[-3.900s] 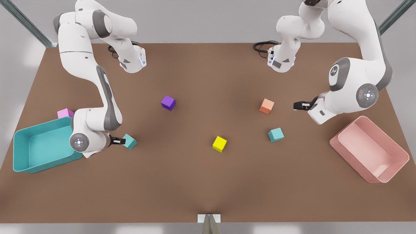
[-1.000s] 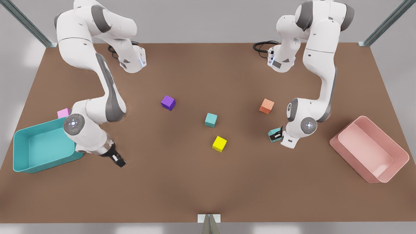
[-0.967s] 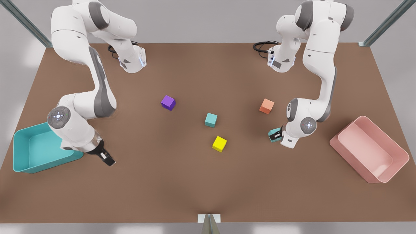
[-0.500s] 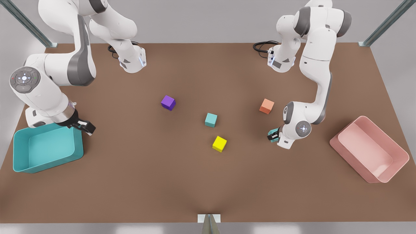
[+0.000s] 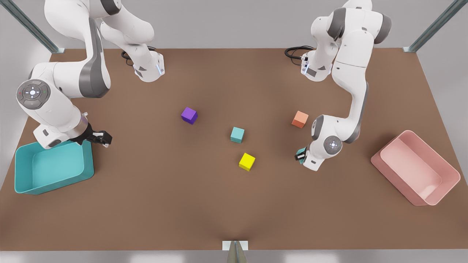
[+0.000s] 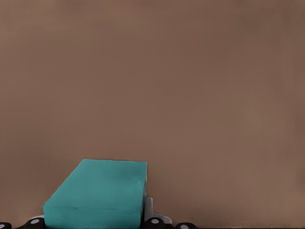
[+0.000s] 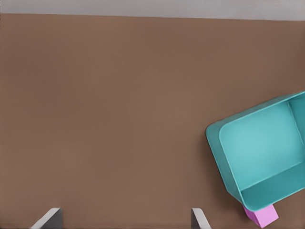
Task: Stack the two blue cubes on top of each other
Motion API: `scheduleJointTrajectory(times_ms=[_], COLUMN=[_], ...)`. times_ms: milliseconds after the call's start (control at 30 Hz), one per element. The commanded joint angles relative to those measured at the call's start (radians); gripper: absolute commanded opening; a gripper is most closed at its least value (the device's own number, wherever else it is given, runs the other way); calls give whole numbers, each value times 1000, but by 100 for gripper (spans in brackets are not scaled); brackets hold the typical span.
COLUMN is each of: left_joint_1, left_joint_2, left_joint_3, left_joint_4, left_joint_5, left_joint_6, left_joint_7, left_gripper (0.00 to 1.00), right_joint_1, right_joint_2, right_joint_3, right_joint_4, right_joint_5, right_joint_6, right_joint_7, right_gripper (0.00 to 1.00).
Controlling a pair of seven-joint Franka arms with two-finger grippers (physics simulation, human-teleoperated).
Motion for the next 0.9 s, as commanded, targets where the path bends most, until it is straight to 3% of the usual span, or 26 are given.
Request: scheduleJointTrajectory(times_ms=[0,167,267,867], left_joint_1=[-8,-313,-333,-301], left_joint_2=[0,52,92,168], left_joint_3=[-67,-121,-207,-205], left_joint_4=[147,297,319,327], left_joint_5=[-9,-11,-12,-9], left_joint_6=[-347,-361,-357,-137], left_joint_7=[18,-497,-588,-583], left_gripper=[58,58,59,59], right_joint_1=[0,6,9,11], right_joint_2=[-1,4,4,4], right_joint_3=[0,0,0,0], right_joint_4=[0,0,0,0], right_joint_5=[0,2,0,0], right_joint_6=[-4,-4,-4,-4], right_joint_7=[-181,-181,-181,-181], right_gripper=[100,100,100,100])
